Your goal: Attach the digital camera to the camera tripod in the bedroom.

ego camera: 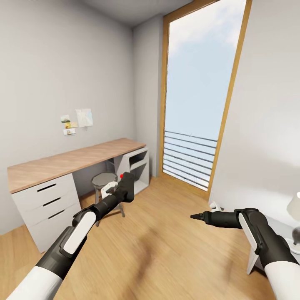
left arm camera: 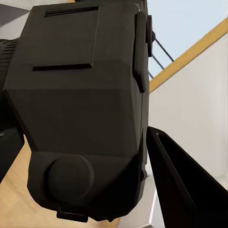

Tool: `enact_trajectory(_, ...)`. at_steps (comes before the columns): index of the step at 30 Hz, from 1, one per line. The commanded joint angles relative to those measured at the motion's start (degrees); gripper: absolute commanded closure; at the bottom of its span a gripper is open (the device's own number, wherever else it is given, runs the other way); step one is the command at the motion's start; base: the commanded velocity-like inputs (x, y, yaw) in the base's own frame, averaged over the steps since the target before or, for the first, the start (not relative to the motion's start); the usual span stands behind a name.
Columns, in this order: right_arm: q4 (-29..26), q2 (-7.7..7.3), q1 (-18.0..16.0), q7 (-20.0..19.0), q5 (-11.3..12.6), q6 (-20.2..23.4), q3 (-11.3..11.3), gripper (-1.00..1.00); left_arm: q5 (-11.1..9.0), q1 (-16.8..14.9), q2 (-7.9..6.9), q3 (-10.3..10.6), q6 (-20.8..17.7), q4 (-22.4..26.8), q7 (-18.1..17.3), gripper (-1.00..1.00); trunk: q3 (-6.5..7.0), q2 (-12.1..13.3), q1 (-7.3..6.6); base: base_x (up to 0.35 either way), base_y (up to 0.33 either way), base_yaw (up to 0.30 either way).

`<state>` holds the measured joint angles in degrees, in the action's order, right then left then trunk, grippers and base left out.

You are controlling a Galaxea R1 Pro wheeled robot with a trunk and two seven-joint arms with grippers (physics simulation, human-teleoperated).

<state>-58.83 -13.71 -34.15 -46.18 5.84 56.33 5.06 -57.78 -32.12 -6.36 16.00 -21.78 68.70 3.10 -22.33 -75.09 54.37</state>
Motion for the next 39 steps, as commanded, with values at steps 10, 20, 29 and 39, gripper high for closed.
enact_trajectory(10,0.00,-0.01,-0.04,0.21,0.49,0.45,0.04,-1.00,-0.50,-0.04,-0.06,0.09,-0.05,0.04,0.40,1.00,1.73,3.98,-2.20,0.000,0.000,0.000)
enact_trajectory(20,-0.01,-0.01,-0.05,0.21,0.49,0.45,0.04,-1.00,-0.50,-0.04,-0.01,0.07,0.19,-1.78,0.50,1.00,3.53,7.99,-4.40,0.000,0.000,0.000)
enact_trajectory(29,0.00,-0.01,-0.04,0.21,0.49,0.45,-0.04,-1.00,-0.40,-0.04,0.02,0.12,0.49,-2.51,0.51,1.00,5.14,11.60,-6.38,0.000,0.000,0.000)
enact_trajectory(39,0.00,-0.01,-0.04,0.21,0.46,0.45,0.02,-1.00,-0.40,-0.04,0.03,0.16,0.51,-2.51,0.51,1.00,6.94,15.61,-8.57,0.000,0.000,0.000)
